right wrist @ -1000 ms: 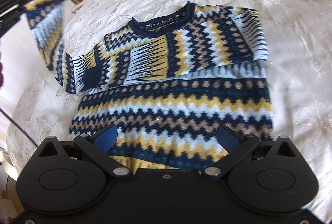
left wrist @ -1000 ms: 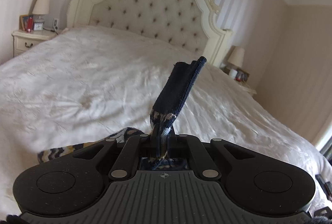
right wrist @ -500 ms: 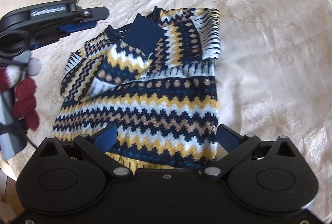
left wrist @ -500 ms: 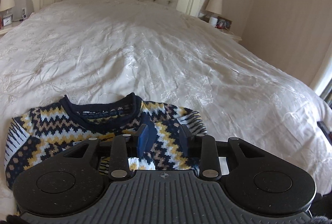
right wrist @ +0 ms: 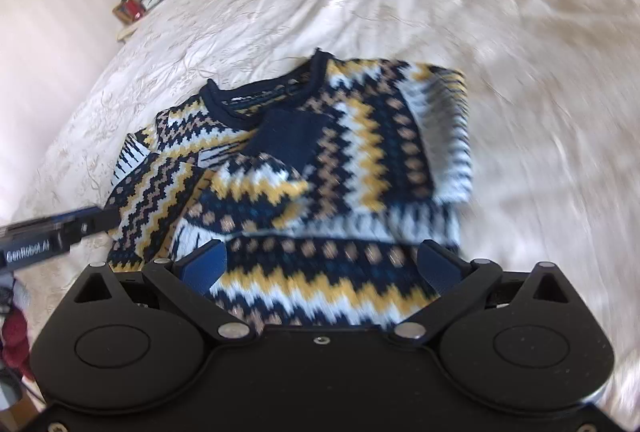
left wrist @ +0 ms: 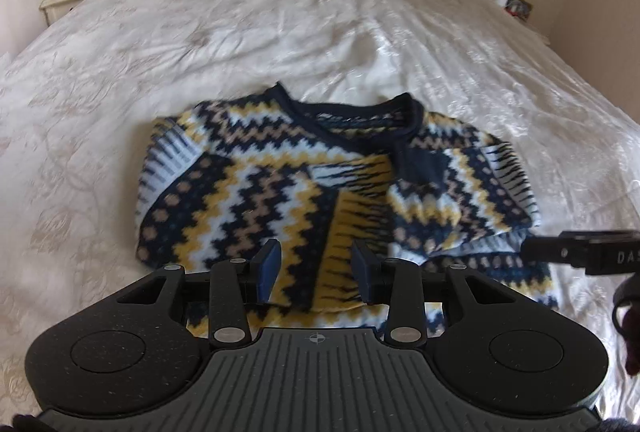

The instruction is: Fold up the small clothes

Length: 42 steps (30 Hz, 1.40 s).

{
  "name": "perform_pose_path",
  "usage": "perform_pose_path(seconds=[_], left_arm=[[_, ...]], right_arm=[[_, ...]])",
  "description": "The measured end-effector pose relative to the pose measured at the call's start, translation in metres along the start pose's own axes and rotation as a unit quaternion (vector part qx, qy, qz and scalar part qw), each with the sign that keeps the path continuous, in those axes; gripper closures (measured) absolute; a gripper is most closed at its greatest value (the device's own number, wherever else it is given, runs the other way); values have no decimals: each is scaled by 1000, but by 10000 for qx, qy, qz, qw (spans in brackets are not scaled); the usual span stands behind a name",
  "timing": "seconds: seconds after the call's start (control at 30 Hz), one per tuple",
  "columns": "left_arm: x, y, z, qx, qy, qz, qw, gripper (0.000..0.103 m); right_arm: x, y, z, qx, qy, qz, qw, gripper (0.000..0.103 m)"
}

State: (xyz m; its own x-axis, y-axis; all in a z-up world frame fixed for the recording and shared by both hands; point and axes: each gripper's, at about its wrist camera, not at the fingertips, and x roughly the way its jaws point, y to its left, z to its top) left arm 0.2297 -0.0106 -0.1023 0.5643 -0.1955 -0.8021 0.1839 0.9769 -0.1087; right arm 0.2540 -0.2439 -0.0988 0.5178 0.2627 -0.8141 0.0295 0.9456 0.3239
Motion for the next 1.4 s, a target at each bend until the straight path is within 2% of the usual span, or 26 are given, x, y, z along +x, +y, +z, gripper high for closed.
perform_pose_path(seconds=[0.13, 0.3, 0.47, 0.53, 0.57, 0.63, 0.87, 0.97, 1.1, 1.17, 1.3, 1.4], left_arm=[[10, 31, -7, -342, 260, 226, 9988, 66], [29, 57, -1, -551, 447, 379, 9968, 66], [48, 65, 3, -621, 605, 381, 9955, 66], [54, 66, 1, -624, 681, 385, 9950, 66], [56, 67, 0, -633, 702, 386, 9948, 66], [58, 68, -1, -683, 716, 370, 9944, 66], [56, 71, -5, -775, 703, 373, 9938, 65], [51, 70, -7, -784, 686, 405, 9937, 65], [44, 67, -7, -774, 680, 428, 9938, 65], [42, 62, -4, -707, 631, 403, 9947, 65], [46, 46, 8, -529, 545, 227, 9969, 65], [53, 30, 13, -394, 528, 75, 9978, 65]], right_arm=[[33, 37, 28, -485, 122, -219, 9985, 2], [80, 75, 55, -880, 294, -654, 9935, 2], [120, 92, 67, -1114, 523, -1009, 9873, 3], [130, 92, 66, -1272, 673, -1300, 9810, 6], [131, 89, 65, -1333, 733, -1479, 9772, 10], [121, 76, 60, -1230, 767, -1676, 9751, 10], [45, -3, 22, -175, 881, -2047, 9747, 10], [16, -26, 7, 172, 677, -1828, 9807, 10], [-6, -35, 6, 433, 126, -1389, 9893, 9], [-4, -30, 19, 500, -49, -1200, 9915, 9], [16, -14, 50, 473, -130, -931, 9944, 9], [37, 1, 67, 320, 22, -766, 9965, 9]])
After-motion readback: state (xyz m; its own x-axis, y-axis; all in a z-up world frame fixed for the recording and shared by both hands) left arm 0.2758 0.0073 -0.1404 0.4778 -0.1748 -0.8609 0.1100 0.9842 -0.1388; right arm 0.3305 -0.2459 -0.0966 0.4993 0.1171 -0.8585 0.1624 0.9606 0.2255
